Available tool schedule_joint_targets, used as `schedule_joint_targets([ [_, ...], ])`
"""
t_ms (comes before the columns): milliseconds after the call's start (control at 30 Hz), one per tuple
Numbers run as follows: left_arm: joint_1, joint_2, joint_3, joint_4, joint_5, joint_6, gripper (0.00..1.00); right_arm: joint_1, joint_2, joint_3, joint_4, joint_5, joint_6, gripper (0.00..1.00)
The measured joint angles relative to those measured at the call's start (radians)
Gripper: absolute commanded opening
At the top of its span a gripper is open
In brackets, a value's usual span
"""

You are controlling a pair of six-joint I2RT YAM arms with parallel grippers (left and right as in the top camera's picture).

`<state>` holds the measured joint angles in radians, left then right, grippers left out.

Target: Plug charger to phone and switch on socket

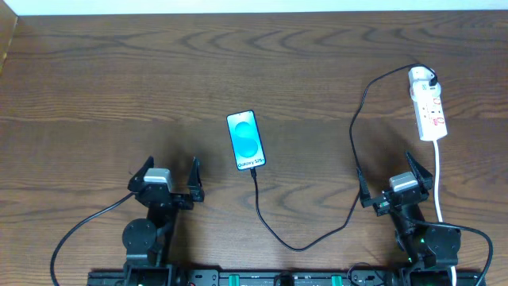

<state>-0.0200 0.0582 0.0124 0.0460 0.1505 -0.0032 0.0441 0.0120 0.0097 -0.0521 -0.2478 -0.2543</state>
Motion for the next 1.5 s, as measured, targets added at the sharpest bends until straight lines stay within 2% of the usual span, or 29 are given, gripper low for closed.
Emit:
schedule_joint_targets([
  [200, -0.008, -0.047, 0.0, -0.06, -0.021, 0.031, 0.98, 0.0, 0.0, 0.0, 0.0, 0.0, 0.0, 0.99],
  [1500, -0.008, -0.047, 0.003, -0.065, -0.038, 0.034, 0.98, 0.0, 0.0, 0.0, 0.0, 0.0, 0.0, 0.99],
])
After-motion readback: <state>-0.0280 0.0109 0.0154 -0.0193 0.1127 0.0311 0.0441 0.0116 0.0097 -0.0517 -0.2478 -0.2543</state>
